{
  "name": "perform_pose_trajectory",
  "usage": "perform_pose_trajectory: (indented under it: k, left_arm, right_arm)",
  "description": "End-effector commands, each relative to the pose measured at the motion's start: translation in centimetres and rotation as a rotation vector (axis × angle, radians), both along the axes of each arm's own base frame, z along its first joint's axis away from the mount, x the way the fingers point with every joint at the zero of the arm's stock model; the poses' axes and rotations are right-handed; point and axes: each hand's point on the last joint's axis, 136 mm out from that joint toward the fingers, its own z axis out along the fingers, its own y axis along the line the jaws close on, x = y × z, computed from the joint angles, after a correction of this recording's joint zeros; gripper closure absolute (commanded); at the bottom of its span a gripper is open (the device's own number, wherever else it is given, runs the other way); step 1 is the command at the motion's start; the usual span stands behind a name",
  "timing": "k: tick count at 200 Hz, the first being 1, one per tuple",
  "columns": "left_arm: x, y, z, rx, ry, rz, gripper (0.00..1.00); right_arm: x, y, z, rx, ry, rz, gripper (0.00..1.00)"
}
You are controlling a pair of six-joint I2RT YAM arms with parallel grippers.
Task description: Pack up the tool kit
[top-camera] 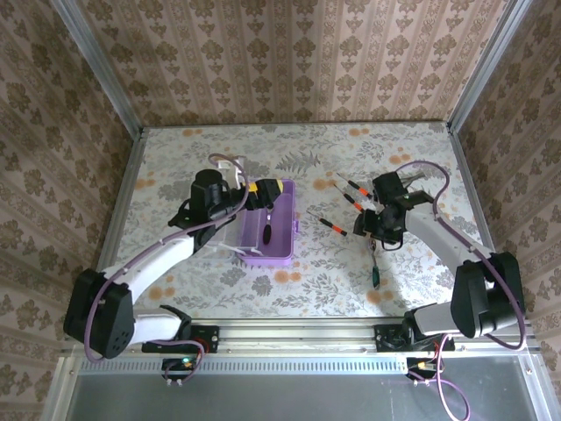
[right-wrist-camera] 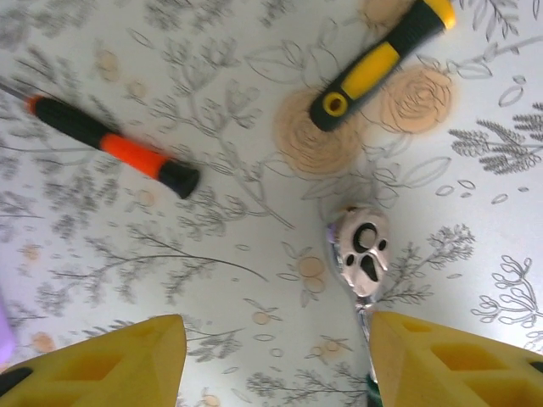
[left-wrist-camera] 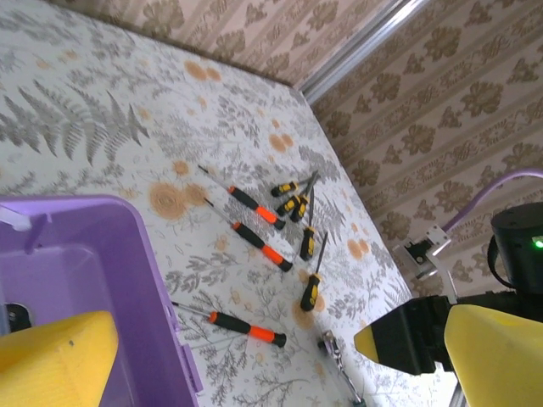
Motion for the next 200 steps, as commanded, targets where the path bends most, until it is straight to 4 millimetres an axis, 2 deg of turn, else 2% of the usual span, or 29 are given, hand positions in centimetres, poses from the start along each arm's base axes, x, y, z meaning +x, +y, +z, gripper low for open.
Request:
perform_pose_trajectory:
  k: [1, 34, 71, 104, 137, 180, 200]
  left_arm:
    - [-1.1, -2.2, 0.2, -0.008, 0.027, -0.092, 0.00]
    - [-1.9, -3.4, -0.6, 0.011, 0.057, -0.142, 0.00]
    - [-1.8, -3.1, -0.4, 0.026, 0.033, -0.125, 0.00]
    - [-1.6, -2.7, -0.3, 0.038, 0.021, -0.111, 0.00]
    - [-1.5, -2.7, -0.6, 0.040, 0.031, -0.108, 0.00]
    - [-1.4, -2.7, -0.6, 0.036, 0.034, -0.107, 0.00]
    - [-1.4, -2.7, -0.6, 0.038, 0.032, -0.107, 0.00]
  right_arm:
    - [-2.8, -1.0, -2.7, -0.051, 0.119, 0.021, 0.41]
    - [-4.2, -2.1, -4.3, -0.099, 0.164, -0.005, 0.44]
    - [-5.0, -1.6, -6.0, -0.075, 0.213, 0.001, 0.59]
    - [-4.6, -1.3, -6.4, -0.062, 0.209, 0.002, 0.65]
    - [-4.3, -0.7, -6.7, -0.045, 0.208, 0.009, 0.78]
    - [-4.1, -0.7, -6.8, -0.054, 0.207, 0.012, 0.84]
    - [-4.0, -0.6, -6.9, -0.056, 0.207, 0.019, 0.83]
